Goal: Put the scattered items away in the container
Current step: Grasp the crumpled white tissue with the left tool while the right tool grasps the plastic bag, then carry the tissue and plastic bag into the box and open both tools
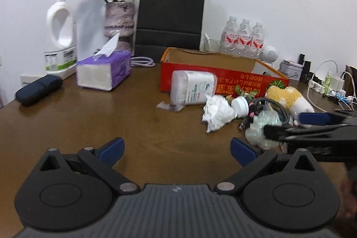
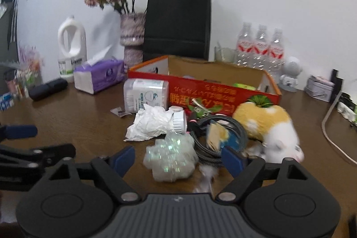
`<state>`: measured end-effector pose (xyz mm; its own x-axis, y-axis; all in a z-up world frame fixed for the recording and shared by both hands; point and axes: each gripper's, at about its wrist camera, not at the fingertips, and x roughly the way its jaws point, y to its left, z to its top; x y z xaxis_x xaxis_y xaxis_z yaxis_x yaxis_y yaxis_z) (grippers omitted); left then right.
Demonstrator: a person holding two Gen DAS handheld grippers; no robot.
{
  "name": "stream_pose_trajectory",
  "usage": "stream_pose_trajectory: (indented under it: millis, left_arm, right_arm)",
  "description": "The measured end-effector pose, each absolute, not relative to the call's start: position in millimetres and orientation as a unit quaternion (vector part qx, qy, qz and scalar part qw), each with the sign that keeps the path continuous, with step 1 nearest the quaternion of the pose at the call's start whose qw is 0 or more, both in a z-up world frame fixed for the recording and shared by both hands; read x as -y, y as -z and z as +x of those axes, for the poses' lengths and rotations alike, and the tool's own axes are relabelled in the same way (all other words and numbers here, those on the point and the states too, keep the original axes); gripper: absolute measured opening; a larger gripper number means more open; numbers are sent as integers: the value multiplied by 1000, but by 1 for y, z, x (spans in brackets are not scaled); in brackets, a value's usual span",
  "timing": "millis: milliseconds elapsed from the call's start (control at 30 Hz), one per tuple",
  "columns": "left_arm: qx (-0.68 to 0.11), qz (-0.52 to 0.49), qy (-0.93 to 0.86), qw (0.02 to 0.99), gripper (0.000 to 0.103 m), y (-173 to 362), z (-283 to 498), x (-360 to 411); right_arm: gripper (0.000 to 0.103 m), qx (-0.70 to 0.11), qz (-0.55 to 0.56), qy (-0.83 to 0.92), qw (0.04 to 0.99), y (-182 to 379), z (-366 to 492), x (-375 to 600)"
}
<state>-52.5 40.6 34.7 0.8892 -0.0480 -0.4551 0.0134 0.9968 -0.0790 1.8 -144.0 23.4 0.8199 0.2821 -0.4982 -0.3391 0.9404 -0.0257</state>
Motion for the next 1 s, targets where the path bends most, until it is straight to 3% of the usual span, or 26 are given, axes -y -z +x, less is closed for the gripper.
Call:
stream_pose_trajectory:
  millis: [33, 67, 100, 133, 400, 500, 567, 633, 667, 767, 1000]
  left_arm:
    - [-233, -35, 20, 972, 103, -35, -46, -41]
    - [-231, -33, 27, 972, 102, -36, -39, -41]
    - [-232, -31, 33, 972, 101, -36, -31, -40]
    - [-234, -31, 40, 971, 100, -37, -22, -39]
    - [-251, 9, 126, 960, 92, -38, 56, 1]
    - [-274, 43, 122, 953, 66, -27, 74, 18]
    - [-302, 35, 130, 944, 39, -20, 82, 21]
    - [-310, 27, 125, 942, 33, -17, 83, 19]
    - [-307, 27, 124, 943, 23, -17, 80, 18]
    - [-295, 17, 106, 949, 16, -27, 64, 9]
    - [-269, -53, 93, 957, 16, -50, -26, -23]
  right_arm:
    - [81, -257, -57, -165, 951, -21, 10, 141]
    - [72, -263, -53, -169, 948, -19, 17, 140]
    - [53, -272, -50, -174, 945, -17, 22, 139]
    - [43, -283, -47, -179, 941, -15, 26, 139]
    - [41, -292, 13, -169, 941, -26, -5, 187]
    - [42, -296, 37, -146, 943, -26, -15, 211]
    - [42, -298, 36, -134, 944, -25, -17, 217]
    - [42, -302, 39, -132, 943, -22, -17, 220]
    - [42, -305, 39, -134, 942, -20, -15, 220]
    - [41, -311, 41, -141, 939, -17, -12, 214]
    - [41, -296, 27, -170, 940, -25, -32, 196]
